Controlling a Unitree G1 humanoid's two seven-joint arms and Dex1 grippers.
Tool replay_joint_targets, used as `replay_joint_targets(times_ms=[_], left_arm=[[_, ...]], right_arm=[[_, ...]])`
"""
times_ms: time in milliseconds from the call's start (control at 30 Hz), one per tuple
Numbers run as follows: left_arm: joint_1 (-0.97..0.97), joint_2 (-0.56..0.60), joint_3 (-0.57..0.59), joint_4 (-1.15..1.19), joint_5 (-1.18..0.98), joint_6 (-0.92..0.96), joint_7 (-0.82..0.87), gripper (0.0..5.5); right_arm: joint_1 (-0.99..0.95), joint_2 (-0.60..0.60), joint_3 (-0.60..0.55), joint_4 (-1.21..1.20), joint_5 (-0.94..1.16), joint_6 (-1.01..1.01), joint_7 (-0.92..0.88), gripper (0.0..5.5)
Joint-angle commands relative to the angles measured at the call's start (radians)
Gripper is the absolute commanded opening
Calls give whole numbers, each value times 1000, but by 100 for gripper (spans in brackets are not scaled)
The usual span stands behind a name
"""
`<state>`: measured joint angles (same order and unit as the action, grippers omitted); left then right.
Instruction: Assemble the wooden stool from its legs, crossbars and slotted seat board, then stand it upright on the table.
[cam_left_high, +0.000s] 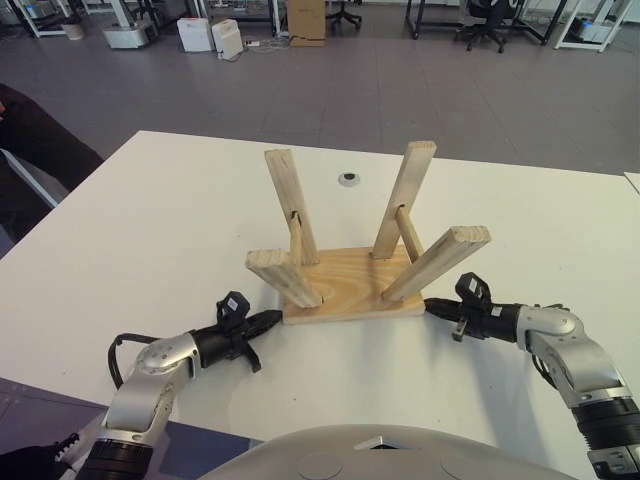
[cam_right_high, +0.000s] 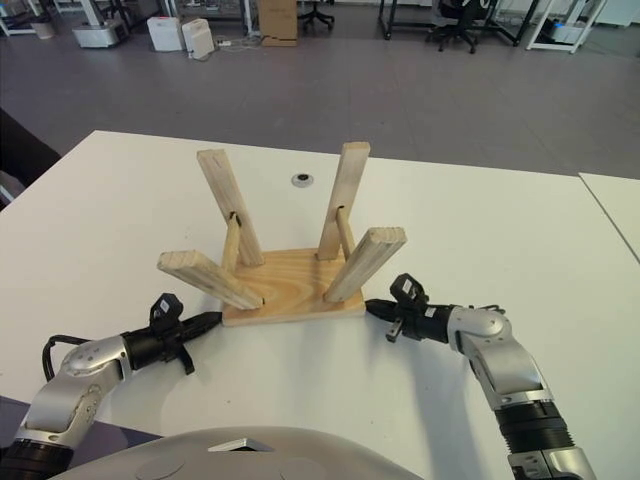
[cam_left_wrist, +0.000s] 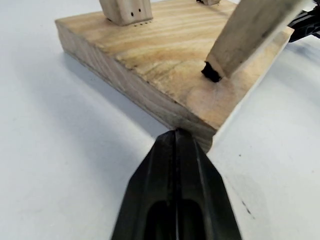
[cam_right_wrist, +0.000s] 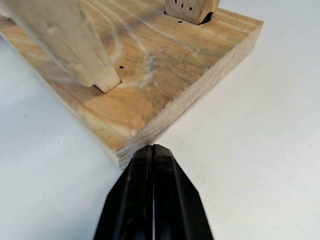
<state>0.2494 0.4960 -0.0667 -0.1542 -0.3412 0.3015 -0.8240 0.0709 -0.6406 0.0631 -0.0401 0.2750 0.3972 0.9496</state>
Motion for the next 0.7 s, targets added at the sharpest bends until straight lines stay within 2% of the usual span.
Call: replay_joint_targets(times_ms=[33,100,233,400,567,700], left_arm=[[-45,-19,-32,-21,0,11,2,2],[-54,3,2,-69,-24,27,8,2],[-29,105,124,-359,-229,212,-17,2],[-45,224,237,-534,-470,414,-22,2],[-40,238,205,-443,-349,377,-5,2],[24,287,209,-307,-218,236,-64,55]], right_arm=[[0,9,41,-113,71,48,64,0],[20,-20,26,-204,139,107,110,0],[-4,-103,-136,-391,399,331,153,0],[-99,-150,-271,-428,577,470,130,0],[-77,-150,-227,-426,555,559,67,0],[-60,-207,-175,-323,416,463,103,60]])
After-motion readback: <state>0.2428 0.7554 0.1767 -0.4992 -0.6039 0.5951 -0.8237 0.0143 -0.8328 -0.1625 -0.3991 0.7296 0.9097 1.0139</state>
